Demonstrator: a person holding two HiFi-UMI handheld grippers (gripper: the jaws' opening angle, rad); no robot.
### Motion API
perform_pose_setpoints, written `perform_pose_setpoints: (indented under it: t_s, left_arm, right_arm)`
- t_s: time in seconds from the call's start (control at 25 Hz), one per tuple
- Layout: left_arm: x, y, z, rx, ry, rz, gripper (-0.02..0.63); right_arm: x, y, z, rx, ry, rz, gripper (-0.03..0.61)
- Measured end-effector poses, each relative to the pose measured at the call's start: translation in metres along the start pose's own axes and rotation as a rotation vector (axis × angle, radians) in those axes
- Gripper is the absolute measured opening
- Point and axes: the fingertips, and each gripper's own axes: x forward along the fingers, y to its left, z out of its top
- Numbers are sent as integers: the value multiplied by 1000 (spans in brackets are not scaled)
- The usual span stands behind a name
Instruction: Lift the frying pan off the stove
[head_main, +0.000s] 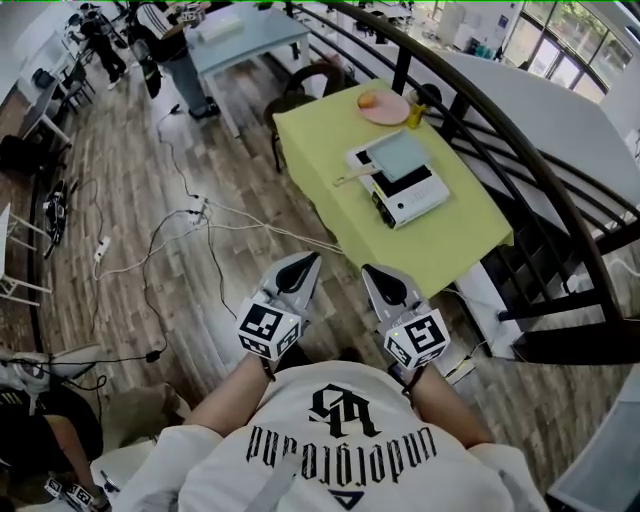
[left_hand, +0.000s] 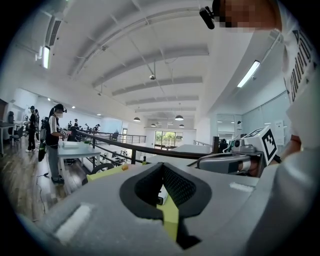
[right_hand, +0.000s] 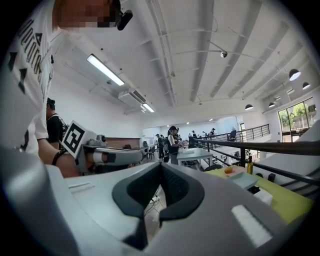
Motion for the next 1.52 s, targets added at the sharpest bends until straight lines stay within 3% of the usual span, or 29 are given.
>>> perform_pose_setpoints:
  t_s: [0.44,0.88,1.12,1.52]
  left_arm:
    - [50,77,0,-32,-14,-17,5]
    - [84,203,26,-17,-3,-172,5]
    - [98,256,31,-19,6,-261,5]
    - [132,286,19,-35,55,-366,5]
  right_arm:
    - [81,-33,-7,-2,34,-2,0]
    - [218,-48,12,9,28,-122,0]
    - [267,-54,4,40,54,-207,0]
    - [292,-81,-10,81,92,-312,0]
